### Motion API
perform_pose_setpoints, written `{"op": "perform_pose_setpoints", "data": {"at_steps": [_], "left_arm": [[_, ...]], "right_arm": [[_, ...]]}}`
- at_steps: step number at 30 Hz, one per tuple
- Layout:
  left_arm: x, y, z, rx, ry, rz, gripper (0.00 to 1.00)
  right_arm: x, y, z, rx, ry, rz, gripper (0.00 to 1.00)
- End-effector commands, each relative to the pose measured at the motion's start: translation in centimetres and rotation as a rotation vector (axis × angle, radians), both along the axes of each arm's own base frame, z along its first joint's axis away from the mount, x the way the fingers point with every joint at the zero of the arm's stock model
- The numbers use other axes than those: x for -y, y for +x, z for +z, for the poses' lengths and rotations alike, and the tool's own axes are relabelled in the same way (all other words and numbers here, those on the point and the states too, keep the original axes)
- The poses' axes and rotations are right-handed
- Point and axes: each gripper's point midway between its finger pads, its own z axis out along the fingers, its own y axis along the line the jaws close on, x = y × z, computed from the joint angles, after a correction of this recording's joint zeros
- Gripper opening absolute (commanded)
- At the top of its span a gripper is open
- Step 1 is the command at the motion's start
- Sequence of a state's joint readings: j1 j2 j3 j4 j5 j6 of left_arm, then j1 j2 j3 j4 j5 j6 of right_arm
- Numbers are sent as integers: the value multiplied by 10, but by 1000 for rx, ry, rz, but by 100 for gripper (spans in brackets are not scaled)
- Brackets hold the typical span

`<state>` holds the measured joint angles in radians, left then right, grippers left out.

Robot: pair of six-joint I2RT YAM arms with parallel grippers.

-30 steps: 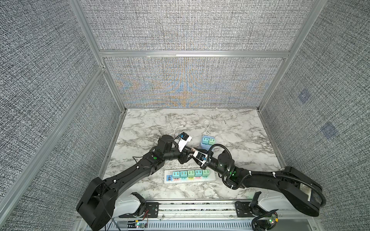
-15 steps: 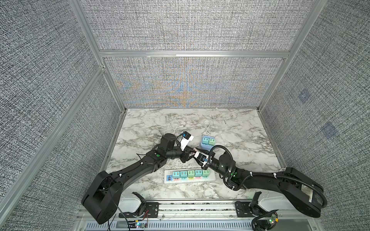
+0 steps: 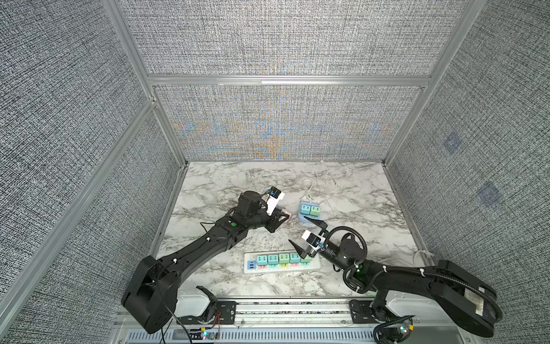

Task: Insert the plug
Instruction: 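Close the left gripper on the pink charger, then open and withdraw the right gripper, then carry the pink charger with the left gripper over the white square power strip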

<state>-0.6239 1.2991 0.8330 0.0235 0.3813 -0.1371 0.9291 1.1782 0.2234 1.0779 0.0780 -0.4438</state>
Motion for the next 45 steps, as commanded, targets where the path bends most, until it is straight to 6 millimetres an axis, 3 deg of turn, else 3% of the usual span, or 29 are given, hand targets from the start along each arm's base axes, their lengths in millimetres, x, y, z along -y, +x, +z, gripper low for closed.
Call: {"op": "perform_pose_setpoints", "data": {"at_steps": [1, 5, 9, 14, 18, 22, 27, 38, 43, 45], "left_arm": [[-23, 26, 11, 110, 45, 123, 0], [-45, 46, 35, 291, 123, 224, 0], [-63, 48, 49, 595, 277, 206, 0], [-61, 31, 37, 822, 428, 31, 0], [-69, 45, 24, 781, 525, -7, 0], [-75, 51, -3, 761, 655, -136, 0], [-77, 54, -15, 743, 587, -244, 0], [-66, 57, -60, 599, 608, -429, 0], [-70, 62, -75, 465, 654, -453, 0], [-75, 56, -85, 377, 682, -493, 0]], "right_arm": [[20, 6, 13, 57, 47, -81, 99], [49, 23, 4, 21, 57, -197, 99], [85, 50, -7, -73, 92, -327, 99], [133, 77, -15, -194, 243, -451, 100], [163, 96, -24, -271, 334, -567, 99], [175, 106, -32, -335, 385, -602, 99], [191, 117, -46, -403, 456, -640, 99], [204, 128, -56, -449, 530, -657, 99], [204, 129, -57, -463, 531, -650, 99], [204, 130, -57, -465, 531, -649, 99]]}}
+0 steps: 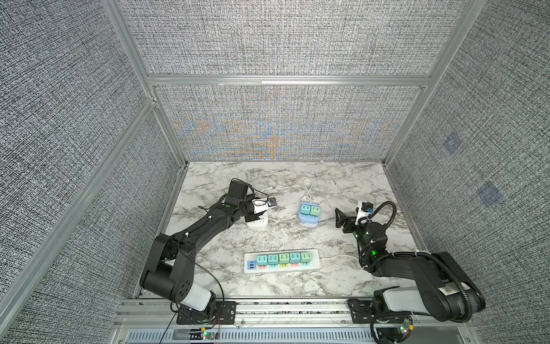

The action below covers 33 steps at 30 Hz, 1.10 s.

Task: Insert the plug
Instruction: 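Carry the pink charger with the left gripper over the white square power strip, then lower the pink charger into the white power strip and release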

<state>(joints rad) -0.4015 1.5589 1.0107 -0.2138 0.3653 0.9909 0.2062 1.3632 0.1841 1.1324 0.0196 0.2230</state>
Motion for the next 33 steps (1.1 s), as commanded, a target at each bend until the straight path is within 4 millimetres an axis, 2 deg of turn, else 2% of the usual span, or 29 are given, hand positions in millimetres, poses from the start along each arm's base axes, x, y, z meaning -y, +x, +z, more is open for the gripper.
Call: {"op": "perform_pose_setpoints", "data": {"at_steps": [1, 5, 8, 18, 29, 33], "left_arm": [[-12, -19, -22, -153, 89, 1, 0], [-20, -32, -43, -216, 143, -10, 0], [-18, -35, -48, -231, 140, -33, 0], [-16, -20, -54, -226, 167, -32, 0], [-13, -14, -46, -206, 144, -34, 0], [-12, -15, -48, -227, 151, -38, 0]], "right_arm": [[-2, 2, 8, 25, 25, 10, 100], [-2, 2, 8, 24, 32, 13, 100], [-2, 1, 8, 23, 34, 17, 99], [-2, 2, 7, 20, 39, 19, 100], [-1, 2, 8, 20, 44, 20, 100], [-1, 2, 8, 19, 46, 19, 100]]}}
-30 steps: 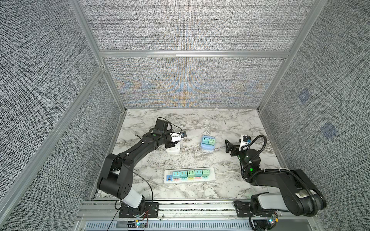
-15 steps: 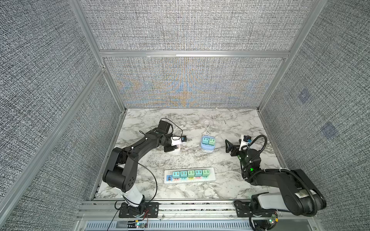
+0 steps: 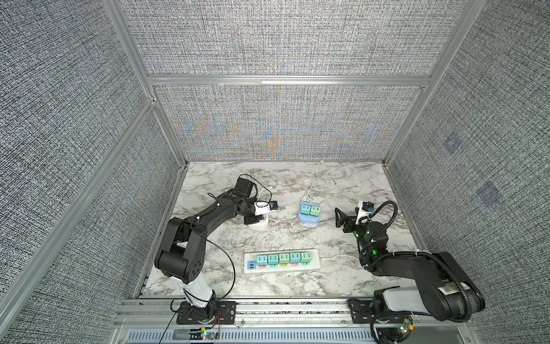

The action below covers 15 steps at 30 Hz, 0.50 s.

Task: Insert the plug
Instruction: 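Lower the pink charger into the white power strip and release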

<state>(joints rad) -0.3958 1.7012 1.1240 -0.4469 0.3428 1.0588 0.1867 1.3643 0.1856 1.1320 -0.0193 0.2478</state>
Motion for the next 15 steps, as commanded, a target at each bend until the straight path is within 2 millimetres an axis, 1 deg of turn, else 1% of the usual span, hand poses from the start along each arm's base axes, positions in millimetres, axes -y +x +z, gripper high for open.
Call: {"op": "perform_pose_setpoints", "data": {"at_steps": [1, 6, 12, 15], "left_arm": [[-2, -4, -5, -37, 12, -3, 0], [-4, -4, -14, -58, 33, 1, 0], [-1, -6, -14, -87, 23, -6, 0], [-4, -8, -19, -171, 1, 11, 0]], "right_arm": [[-1, 2, 8, 25, 17, 3, 100], [0, 2, 7, 24, 19, 3, 99], [0, 2, 8, 25, 22, 1, 99], [0, 3, 8, 25, 25, 3, 100]]}}
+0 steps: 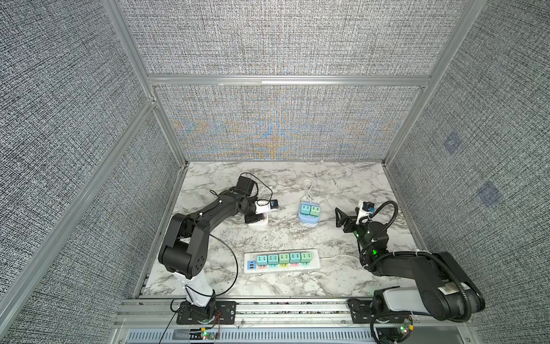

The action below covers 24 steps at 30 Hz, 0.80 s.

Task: Insert the plug
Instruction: 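Lower the pink charger into the white power strip and release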

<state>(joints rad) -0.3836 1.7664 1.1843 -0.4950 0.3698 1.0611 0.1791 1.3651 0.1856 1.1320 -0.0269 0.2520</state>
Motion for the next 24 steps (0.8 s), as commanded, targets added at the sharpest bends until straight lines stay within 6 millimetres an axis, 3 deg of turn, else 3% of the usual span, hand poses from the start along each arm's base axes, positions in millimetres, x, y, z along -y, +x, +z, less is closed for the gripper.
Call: {"op": "perform_pose_setpoints", "data": {"at_steps": [1, 3, 6, 11, 14, 15, 16, 17, 19, 21, 23, 24], "left_arm": [[-7, -13, -14, -153, -9, 14, 0], [-13, -11, -21, -207, -12, 15, 0], [-14, -12, -33, -250, 0, 5, 0], [-14, -6, -43, -262, 6, 15, 0], [-12, 1, -38, -232, -4, 17, 0], [-12, 7, -36, -194, -10, 39, 12], [-12, 15, -29, -138, -34, 73, 80], [-11, 20, -17, -89, -82, 101, 99], [-12, 25, 16, 22, -205, 144, 99], [-20, 33, 50, 177, -321, 237, 99], [-40, 46, 91, 373, -451, 420, 99], [-57, 47, 98, 434, -490, 521, 99]], "right_arm": [[1, 4, 9, 26, 20, -5, 100], [9, 9, 11, 14, 30, -43, 99], [37, 21, 10, -53, 93, -170, 99], [104, 25, 8, -86, 223, -403, 99], [104, 21, 25, 39, 207, -296, 99], [109, 18, 25, 51, 196, -322, 99], [120, 15, 21, 33, 217, -376, 100], [129, 13, 17, 0, 235, -403, 99], [134, 15, 18, -67, 150, -412, 99], [132, 15, 15, -169, -48, -396, 99], [149, 5, 9, -157, -125, -492, 99], [156, 3, 5, -116, -78, -509, 99]]}}
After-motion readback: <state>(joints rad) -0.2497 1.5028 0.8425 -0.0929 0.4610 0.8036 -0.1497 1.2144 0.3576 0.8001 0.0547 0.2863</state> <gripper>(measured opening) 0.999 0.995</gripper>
